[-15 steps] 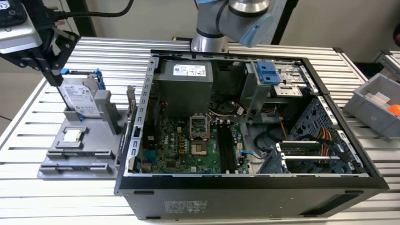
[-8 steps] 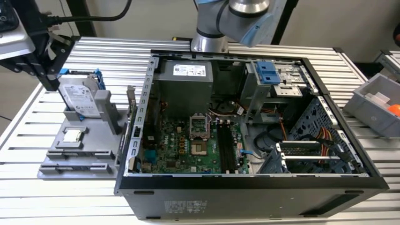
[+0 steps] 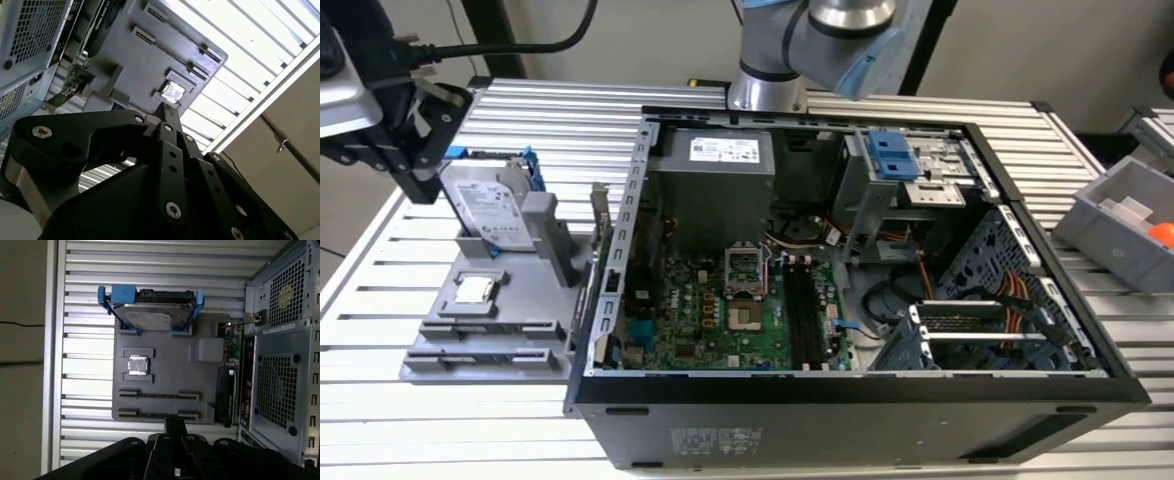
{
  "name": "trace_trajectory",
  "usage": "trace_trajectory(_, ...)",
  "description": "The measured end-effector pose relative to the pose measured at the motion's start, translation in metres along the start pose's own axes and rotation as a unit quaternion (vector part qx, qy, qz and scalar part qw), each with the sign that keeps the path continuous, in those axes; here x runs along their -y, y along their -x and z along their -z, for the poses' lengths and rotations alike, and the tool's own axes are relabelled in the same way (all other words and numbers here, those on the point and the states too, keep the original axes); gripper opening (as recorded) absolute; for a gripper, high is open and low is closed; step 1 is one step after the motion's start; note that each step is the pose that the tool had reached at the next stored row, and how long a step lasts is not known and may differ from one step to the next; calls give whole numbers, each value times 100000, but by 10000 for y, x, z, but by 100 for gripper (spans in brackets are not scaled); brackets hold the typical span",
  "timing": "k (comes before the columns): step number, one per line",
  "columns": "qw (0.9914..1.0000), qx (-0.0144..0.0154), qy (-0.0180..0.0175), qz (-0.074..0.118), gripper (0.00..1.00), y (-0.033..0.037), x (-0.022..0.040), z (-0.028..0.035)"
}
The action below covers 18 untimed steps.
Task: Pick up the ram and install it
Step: 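Pick up the ram and move it above insertion slot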
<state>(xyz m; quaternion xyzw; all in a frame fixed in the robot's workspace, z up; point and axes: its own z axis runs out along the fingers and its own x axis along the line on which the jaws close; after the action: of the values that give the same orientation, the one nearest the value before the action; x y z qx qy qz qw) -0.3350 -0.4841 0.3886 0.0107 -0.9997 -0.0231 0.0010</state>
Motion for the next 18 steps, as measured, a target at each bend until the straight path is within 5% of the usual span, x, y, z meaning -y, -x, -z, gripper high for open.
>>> trace_trajectory(6,100000,-1,-2,-13,0,-7,59,2)
trace_trajectory(14,100000,21,-4,74,0,-9,62,1)
trace_trajectory(18,99999,409,-10,342,0,-8,62,0)
